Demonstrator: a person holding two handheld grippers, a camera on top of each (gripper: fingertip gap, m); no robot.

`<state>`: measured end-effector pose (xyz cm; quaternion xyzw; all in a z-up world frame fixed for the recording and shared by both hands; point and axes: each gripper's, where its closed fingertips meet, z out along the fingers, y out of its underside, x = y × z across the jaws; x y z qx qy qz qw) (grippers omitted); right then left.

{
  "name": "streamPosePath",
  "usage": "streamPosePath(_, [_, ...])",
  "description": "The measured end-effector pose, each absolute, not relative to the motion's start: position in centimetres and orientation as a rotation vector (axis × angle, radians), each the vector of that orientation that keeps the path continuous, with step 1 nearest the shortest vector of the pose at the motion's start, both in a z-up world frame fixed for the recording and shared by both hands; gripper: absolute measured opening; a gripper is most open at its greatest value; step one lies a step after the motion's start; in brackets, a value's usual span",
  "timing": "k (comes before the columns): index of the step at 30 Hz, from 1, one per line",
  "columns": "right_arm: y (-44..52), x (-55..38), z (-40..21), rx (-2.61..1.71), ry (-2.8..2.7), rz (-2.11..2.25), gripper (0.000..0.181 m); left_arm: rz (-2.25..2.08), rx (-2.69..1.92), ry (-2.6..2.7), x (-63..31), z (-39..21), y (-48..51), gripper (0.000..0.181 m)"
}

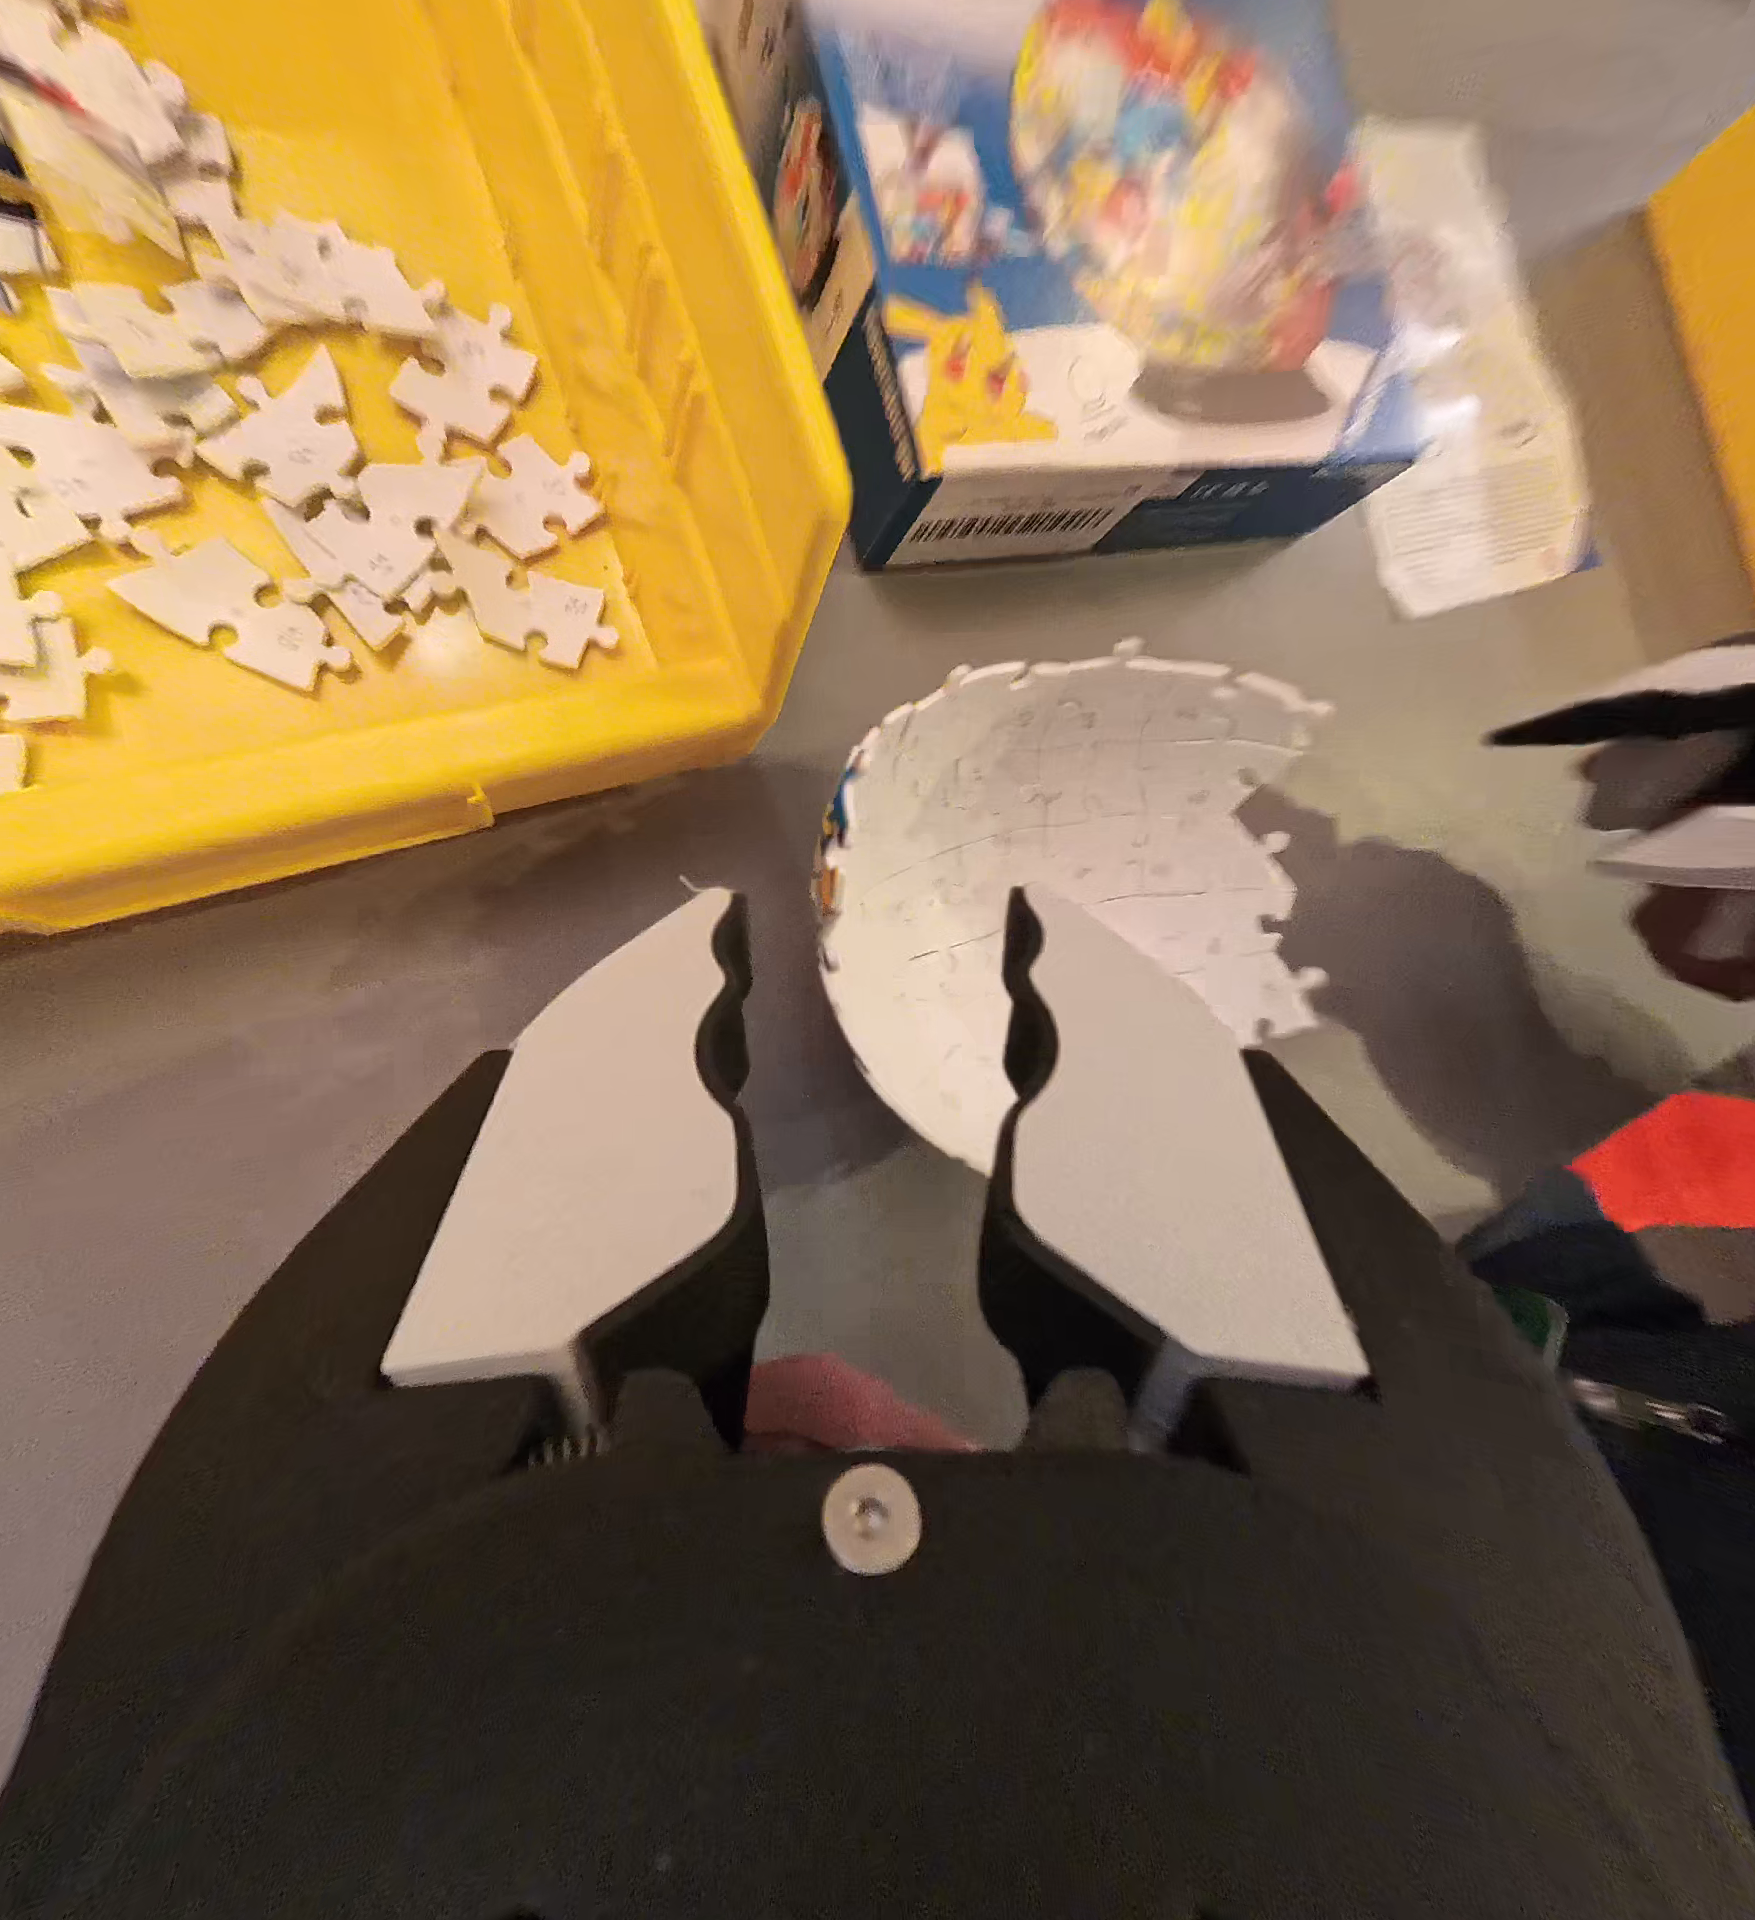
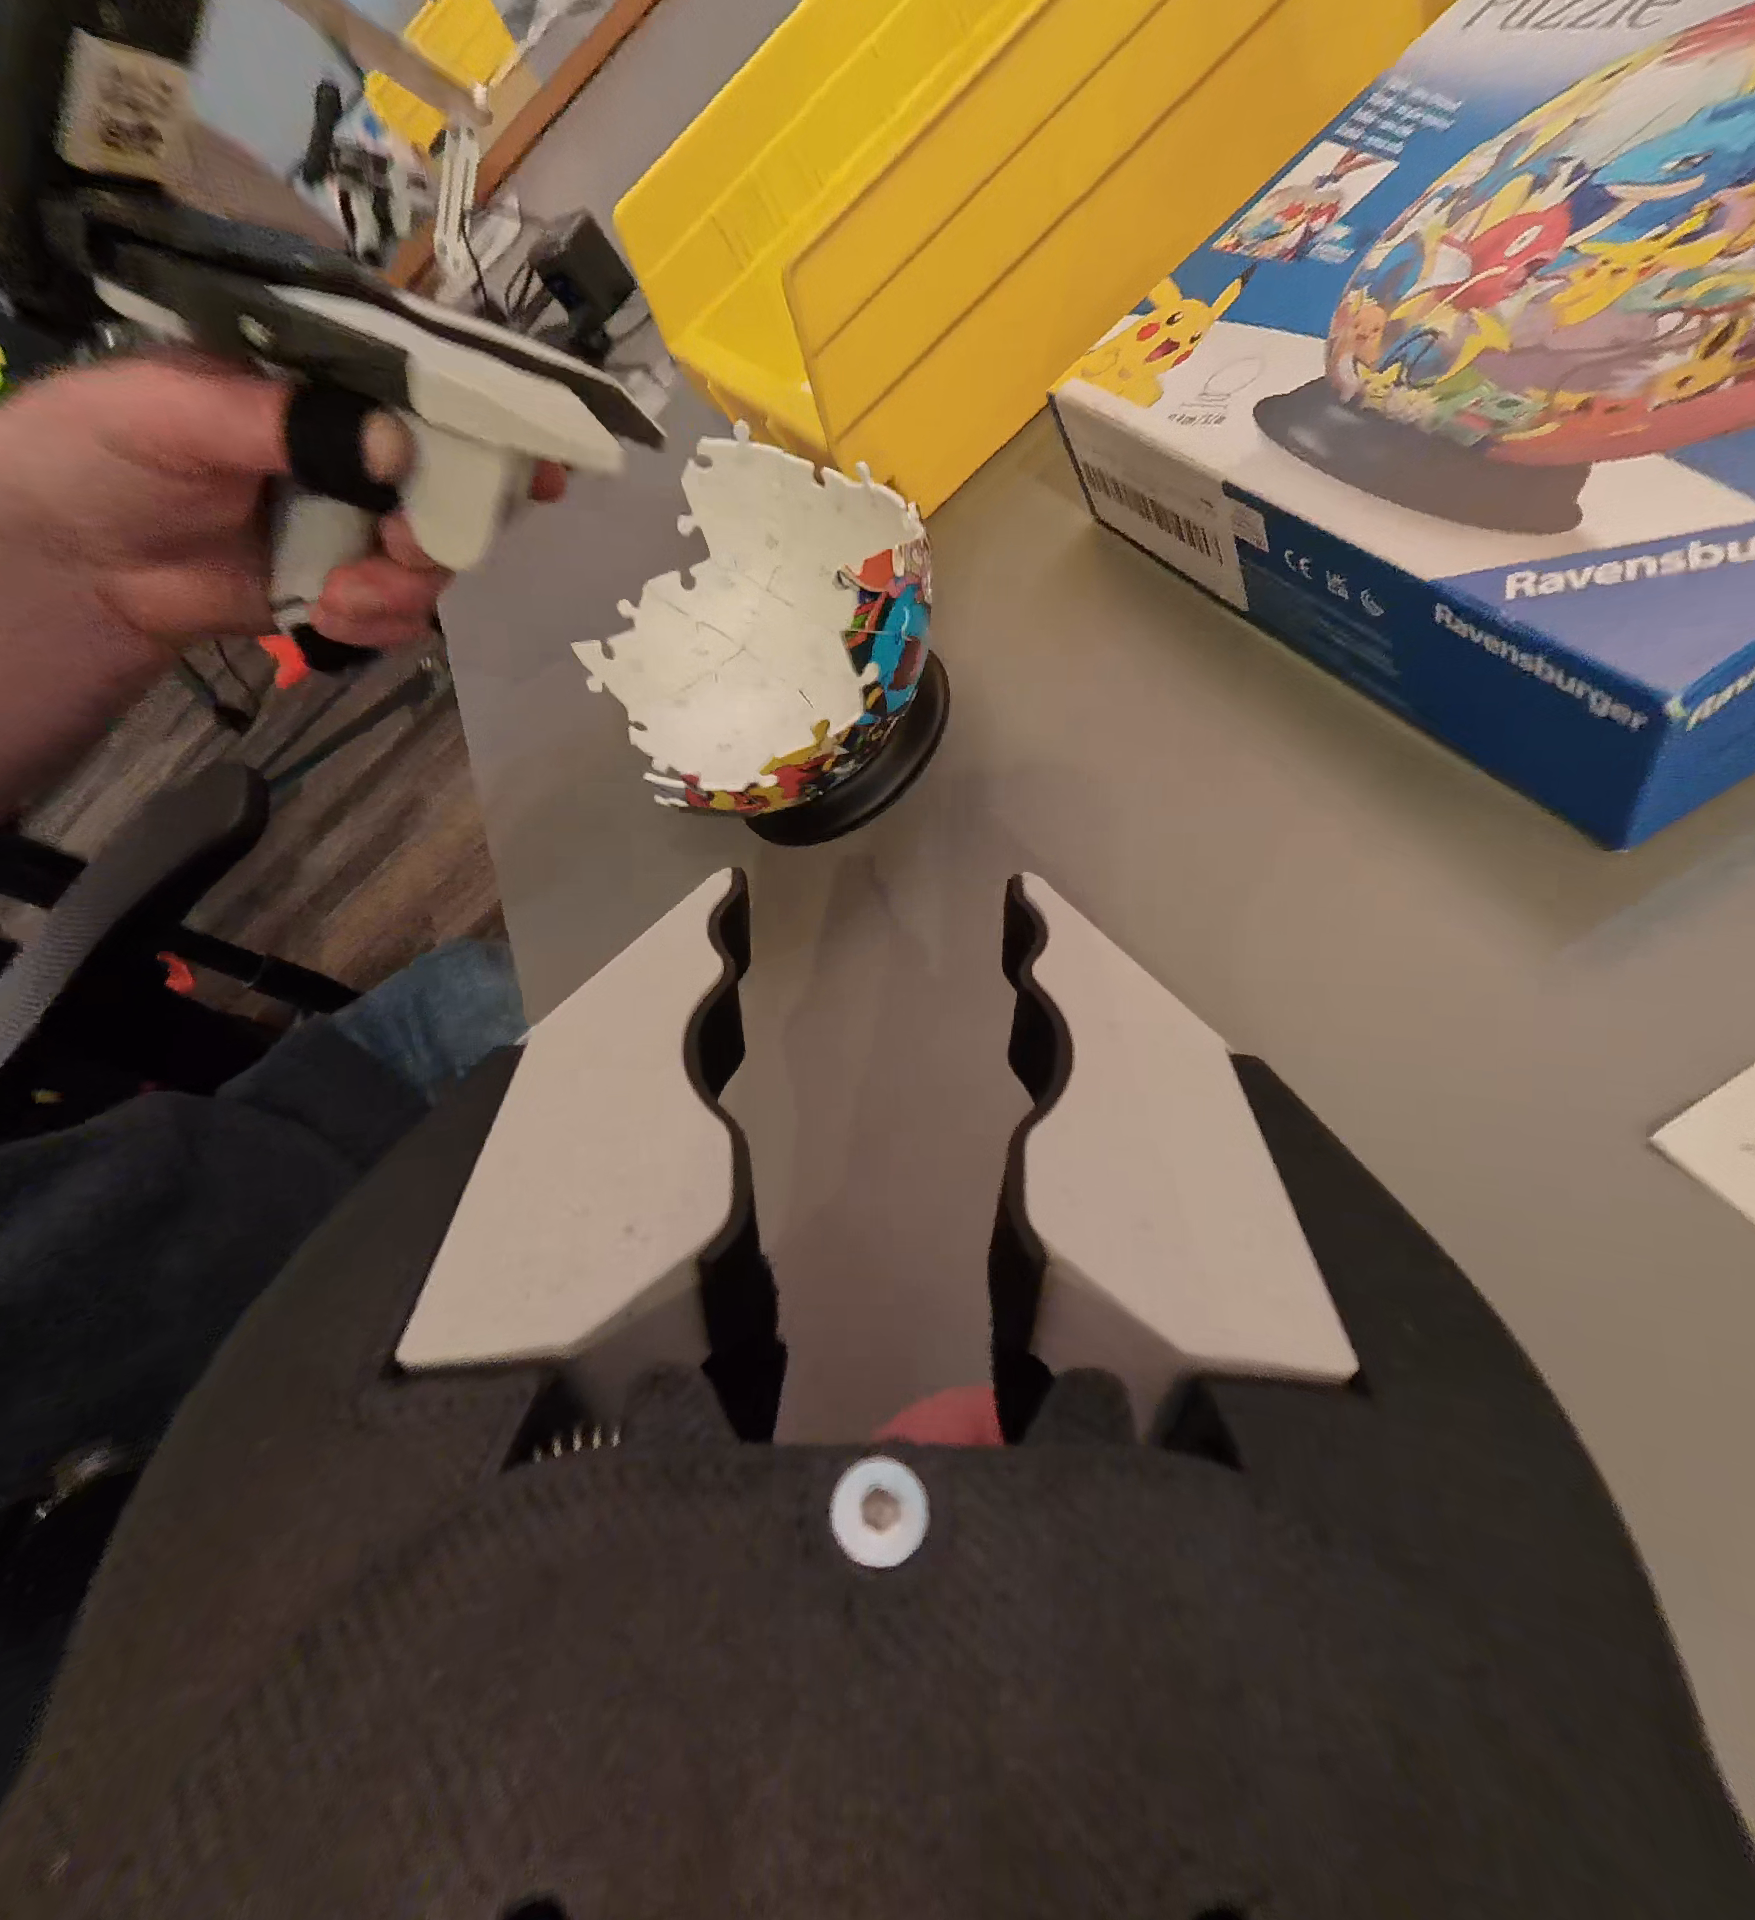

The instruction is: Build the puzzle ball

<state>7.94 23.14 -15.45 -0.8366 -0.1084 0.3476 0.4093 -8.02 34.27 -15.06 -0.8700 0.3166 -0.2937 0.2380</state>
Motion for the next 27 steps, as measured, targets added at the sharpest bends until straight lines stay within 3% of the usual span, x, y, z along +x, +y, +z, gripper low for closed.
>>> streamPosePath(4, [24.3, 8.9, -18.1, -2.23, -0.512, 0.686, 0.048, -0.852, -2.347, 0.861, -11.3, -14.3, 33.1, 0.048])
streamPosePath(8, [26.0, 7.7, -20.3, -2.255, -0.705, 0.584, 0.043, -0.665, -2.322, 0.968, -14.2, -17.8, 34.2, 0.02])
streamPosePath(13, [28.2, 5.1, -22.0, -2.222, -0.871, 0.493, 0.036, -0.528, -2.225, 1.252, -11.7, -21.2, 34.4, 0.008])
streamPosePath(27, [29.3, 1.7, -23.2, -2.137, -1.065, 0.488, 0.02, -0.74, -2.157, 1.376, -6.5, -23.4, 34.5, 0.0])
